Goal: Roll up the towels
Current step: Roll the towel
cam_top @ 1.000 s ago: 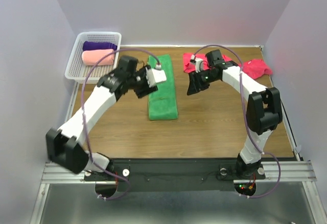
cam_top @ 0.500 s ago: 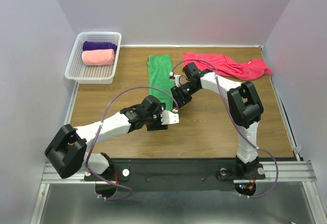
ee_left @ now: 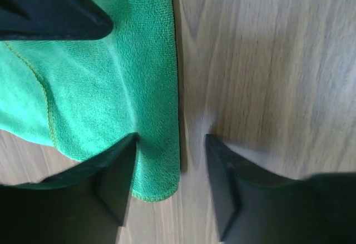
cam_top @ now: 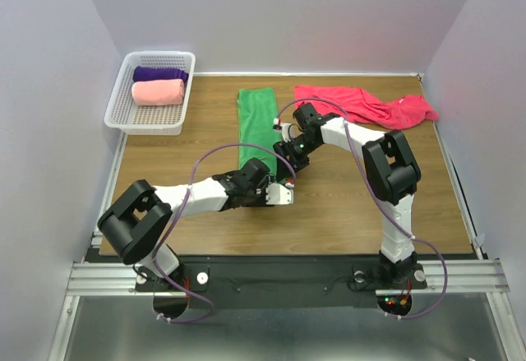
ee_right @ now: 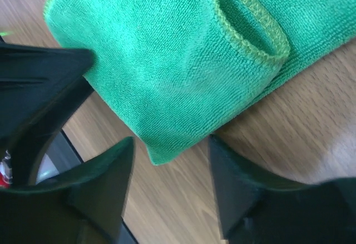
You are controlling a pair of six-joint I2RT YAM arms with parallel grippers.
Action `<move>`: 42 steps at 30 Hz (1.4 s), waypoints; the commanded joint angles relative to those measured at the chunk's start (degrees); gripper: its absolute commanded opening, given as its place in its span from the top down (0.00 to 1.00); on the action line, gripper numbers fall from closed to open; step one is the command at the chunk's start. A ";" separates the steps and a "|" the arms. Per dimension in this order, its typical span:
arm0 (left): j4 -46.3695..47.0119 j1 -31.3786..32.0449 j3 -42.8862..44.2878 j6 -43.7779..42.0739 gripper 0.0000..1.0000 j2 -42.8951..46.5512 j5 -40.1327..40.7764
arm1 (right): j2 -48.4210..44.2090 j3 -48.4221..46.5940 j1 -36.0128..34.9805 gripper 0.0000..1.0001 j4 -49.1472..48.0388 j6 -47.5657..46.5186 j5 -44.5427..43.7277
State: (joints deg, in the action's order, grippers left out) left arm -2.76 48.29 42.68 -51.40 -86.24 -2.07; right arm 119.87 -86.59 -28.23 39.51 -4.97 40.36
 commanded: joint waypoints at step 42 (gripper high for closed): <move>-59.28 -14.81 47.13 -11.88 0.94 -41.28 -47.24 | -51.34 28.13 -15.33 0.02 0.60 -32.91 -22.48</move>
State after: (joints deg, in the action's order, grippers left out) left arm -60.27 34.13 85.69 -58.83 -123.98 -50.89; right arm 63.18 -58.02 -35.03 45.21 -37.41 27.27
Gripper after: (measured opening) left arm 0.160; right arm 0.997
